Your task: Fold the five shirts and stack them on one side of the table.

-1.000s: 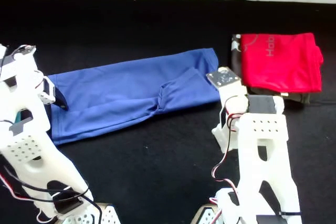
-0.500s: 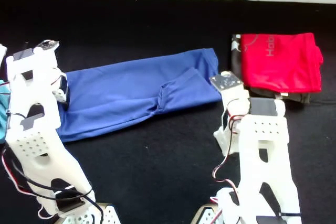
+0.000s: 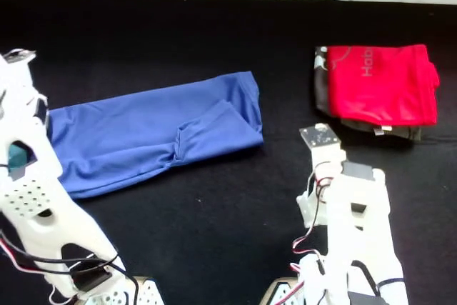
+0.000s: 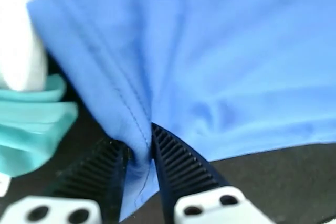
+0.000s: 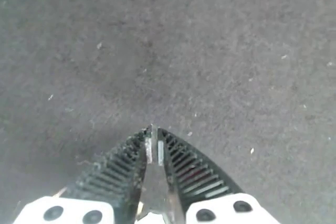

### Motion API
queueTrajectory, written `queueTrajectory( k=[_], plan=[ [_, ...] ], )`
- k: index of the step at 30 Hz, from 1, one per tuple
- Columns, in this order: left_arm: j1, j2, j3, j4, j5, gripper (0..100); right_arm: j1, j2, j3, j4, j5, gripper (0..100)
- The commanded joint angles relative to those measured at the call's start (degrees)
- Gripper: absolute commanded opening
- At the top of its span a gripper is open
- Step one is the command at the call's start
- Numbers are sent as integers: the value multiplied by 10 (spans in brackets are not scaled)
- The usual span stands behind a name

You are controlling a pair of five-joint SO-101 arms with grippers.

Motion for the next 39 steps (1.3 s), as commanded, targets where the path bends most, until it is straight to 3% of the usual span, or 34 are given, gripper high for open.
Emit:
queueTrajectory(
  k=[1, 9, 15, 22, 31, 39],
  plan=[
    [44, -15, -26, 23, 3, 9, 20, -15, 26, -65, 2, 9],
    [151, -141, 15, 25, 44, 9, 36, -15, 169, -274, 2, 9],
    [310, -259, 93, 24, 80, 9, 36, -14, 169, -271, 2, 9],
    [474, -205, 98, 4, 96, 9, 36, -14, 169, -271, 2, 9],
    [509, -22, 54, -105, 96, 9, 36, -14, 169, -272, 1, 9],
    [516, 6, -138, -69, 97, 9, 36, -14, 169, -272, 1, 9]
  ],
)
